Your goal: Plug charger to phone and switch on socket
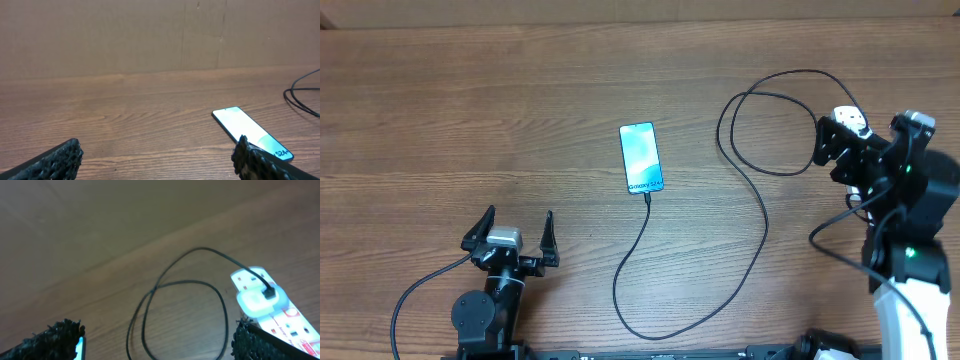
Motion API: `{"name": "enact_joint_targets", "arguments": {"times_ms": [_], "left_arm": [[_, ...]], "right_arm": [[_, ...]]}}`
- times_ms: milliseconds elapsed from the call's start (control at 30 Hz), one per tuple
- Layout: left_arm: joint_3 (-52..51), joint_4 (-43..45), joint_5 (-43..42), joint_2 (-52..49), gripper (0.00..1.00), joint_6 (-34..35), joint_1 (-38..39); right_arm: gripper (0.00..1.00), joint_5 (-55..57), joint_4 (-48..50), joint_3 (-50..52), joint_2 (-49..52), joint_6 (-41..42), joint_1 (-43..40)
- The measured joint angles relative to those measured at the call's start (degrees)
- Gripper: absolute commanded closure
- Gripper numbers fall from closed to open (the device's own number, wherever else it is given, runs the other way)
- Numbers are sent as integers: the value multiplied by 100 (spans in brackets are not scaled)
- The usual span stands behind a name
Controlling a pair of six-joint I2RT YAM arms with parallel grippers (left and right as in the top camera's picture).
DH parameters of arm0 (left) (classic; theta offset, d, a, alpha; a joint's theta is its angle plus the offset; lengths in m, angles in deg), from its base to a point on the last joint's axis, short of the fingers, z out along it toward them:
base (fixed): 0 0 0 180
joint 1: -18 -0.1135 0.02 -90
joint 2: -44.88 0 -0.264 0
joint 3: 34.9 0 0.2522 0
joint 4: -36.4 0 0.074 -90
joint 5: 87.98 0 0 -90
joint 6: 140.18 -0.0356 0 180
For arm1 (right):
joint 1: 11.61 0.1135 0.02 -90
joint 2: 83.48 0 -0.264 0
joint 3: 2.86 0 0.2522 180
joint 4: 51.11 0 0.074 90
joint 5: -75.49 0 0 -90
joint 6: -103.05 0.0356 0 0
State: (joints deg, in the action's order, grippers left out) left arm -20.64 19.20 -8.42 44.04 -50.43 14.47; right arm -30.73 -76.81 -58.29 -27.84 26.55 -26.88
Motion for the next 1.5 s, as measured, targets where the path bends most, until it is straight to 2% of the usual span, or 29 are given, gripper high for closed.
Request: {"name": "enact_joint_targets", "arguments": {"times_ms": [233,400,567,733,1500], "left_arm": [[0,0,13,0,0,2,0],[0,-2,13,0,0,0,0],[0,0,13,0,0,0,0],[0,0,15,0,0,2,0],[0,0,15,0,0,2,0]], "right_arm": [[0,20,966,979,-879,-31,262],[0,59,1484,1497,-1443,-407,667],[0,66,1545,1814,-2020,-1071,1145],[0,81,1572,2098,-2507,-1366,1305],[0,164,1709,3823,-4594,-1497,1311]]}}
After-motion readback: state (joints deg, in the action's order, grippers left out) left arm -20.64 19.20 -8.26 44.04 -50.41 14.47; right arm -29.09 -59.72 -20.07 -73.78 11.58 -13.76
